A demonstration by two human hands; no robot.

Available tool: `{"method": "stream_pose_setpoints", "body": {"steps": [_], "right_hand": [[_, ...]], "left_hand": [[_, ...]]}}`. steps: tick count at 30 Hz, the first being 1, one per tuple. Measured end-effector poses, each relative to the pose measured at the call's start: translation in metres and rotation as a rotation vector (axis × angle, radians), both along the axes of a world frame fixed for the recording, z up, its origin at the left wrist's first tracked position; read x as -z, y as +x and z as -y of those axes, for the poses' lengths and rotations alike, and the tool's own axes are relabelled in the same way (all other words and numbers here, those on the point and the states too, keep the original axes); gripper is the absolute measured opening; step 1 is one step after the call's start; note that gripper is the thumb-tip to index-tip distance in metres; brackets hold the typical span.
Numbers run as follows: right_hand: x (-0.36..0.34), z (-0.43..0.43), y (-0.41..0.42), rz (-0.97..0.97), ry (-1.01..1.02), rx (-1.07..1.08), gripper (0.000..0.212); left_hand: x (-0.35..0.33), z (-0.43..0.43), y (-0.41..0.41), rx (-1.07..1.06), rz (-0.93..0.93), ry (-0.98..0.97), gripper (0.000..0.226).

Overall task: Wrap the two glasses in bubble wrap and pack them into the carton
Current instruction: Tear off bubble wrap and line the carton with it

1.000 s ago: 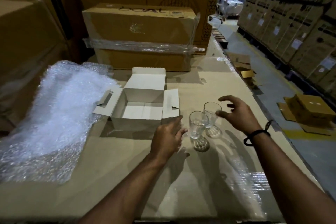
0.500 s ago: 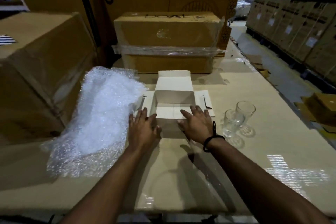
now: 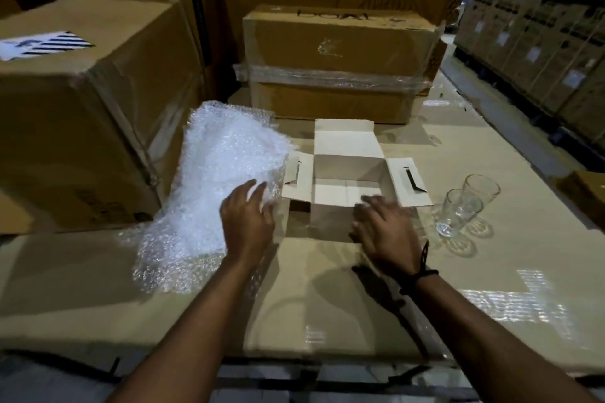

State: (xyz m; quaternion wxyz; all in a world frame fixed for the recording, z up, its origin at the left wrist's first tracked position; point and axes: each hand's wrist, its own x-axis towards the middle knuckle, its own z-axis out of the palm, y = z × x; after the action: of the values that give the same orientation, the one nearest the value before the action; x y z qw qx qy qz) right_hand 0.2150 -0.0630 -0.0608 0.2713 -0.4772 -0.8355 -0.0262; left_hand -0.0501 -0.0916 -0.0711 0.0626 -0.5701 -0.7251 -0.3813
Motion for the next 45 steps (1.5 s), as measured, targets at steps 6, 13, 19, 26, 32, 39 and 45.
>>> {"method": "stream_pose_setpoints", "body": {"steps": [6,13,19,26,32,39,45], "right_hand": [[0.039,0.034,-0.052,0.006,-0.257,-0.115,0.045],[0.049,0.029,-0.056,0.066,-0.329,-0.045,0.053],[0.048,0.026,-0.057,0.086,-0.338,-0.028,0.06],[0.05,0.026,-0.057,0.067,-0.317,-0.021,0.059],[0.052,0.024,-0.057,0.058,-0.292,-0.027,0.053],[0.054,0.023,-0.058,0.094,-0.303,-0.021,0.055],[0.05,0.024,-0.058,0.1,-0.335,-0.018,0.061]], "left_hand": [[0.007,-0.004,-0.041,-0.111,-0.13,-0.513,0.027],[0.001,-0.022,-0.046,-0.063,-0.066,-0.381,0.039],[0.005,-0.047,-0.031,-0.068,-0.144,-0.523,0.041],[-0.013,-0.038,-0.041,-0.111,0.505,-0.045,0.024],[-0.027,-0.032,-0.053,-0.116,0.557,-0.042,0.01],[-0.019,-0.035,-0.063,-0.07,0.353,-0.322,0.027],[-0.03,-0.039,-0.075,0.071,0.756,-0.079,0.014]]}}
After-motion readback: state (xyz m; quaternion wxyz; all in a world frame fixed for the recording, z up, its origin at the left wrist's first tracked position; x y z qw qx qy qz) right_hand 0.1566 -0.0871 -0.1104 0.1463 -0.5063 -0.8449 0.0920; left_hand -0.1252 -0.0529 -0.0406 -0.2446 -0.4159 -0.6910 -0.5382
